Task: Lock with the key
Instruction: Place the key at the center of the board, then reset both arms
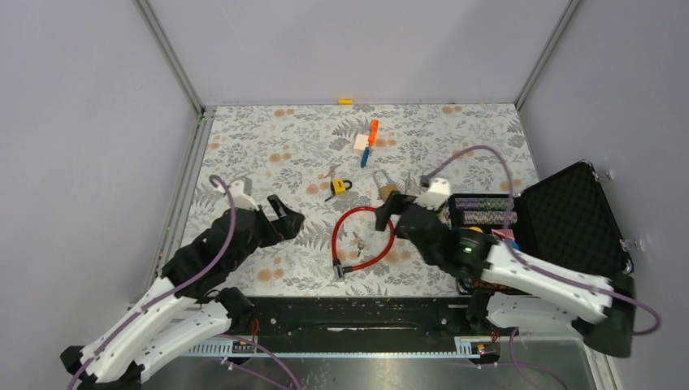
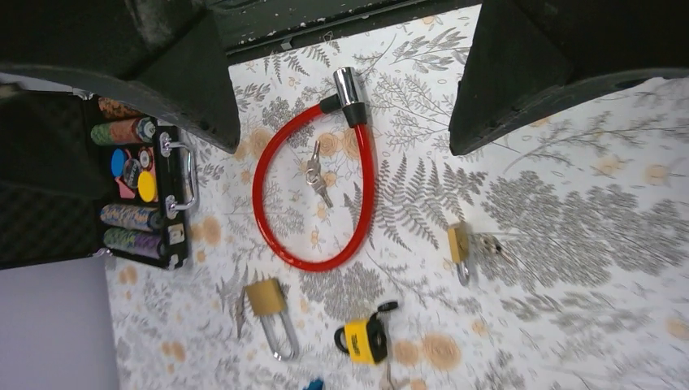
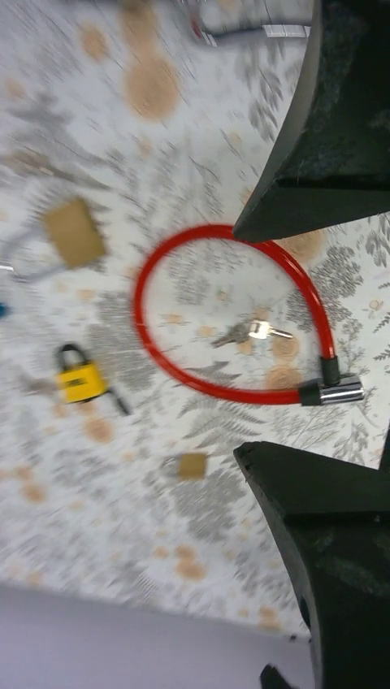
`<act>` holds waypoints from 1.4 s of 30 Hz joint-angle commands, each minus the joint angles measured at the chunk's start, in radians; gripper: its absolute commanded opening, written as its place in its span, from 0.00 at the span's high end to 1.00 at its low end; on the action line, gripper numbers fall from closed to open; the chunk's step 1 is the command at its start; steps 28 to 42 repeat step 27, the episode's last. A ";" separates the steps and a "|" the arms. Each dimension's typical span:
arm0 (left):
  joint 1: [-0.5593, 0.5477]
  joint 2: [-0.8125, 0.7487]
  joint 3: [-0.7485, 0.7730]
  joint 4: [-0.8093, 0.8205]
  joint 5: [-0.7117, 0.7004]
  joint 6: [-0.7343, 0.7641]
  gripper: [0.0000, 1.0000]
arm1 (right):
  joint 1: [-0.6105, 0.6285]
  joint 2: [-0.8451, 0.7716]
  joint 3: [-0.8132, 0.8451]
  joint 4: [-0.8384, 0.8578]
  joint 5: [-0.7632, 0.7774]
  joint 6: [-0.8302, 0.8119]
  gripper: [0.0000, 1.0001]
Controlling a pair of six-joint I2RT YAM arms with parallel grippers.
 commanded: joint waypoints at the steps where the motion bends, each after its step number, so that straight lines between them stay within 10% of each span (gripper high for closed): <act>1: -0.004 -0.081 0.139 -0.152 -0.113 0.088 0.01 | -0.007 -0.264 0.089 -0.206 0.322 -0.155 0.01; 17: -0.003 -0.267 0.405 -0.344 -0.251 0.335 0.01 | -0.007 -0.654 0.407 -0.203 0.504 -0.630 0.00; 42: -0.004 -0.302 0.423 -0.376 -0.289 0.321 0.01 | -0.007 -0.637 0.427 -0.181 0.482 -0.654 0.00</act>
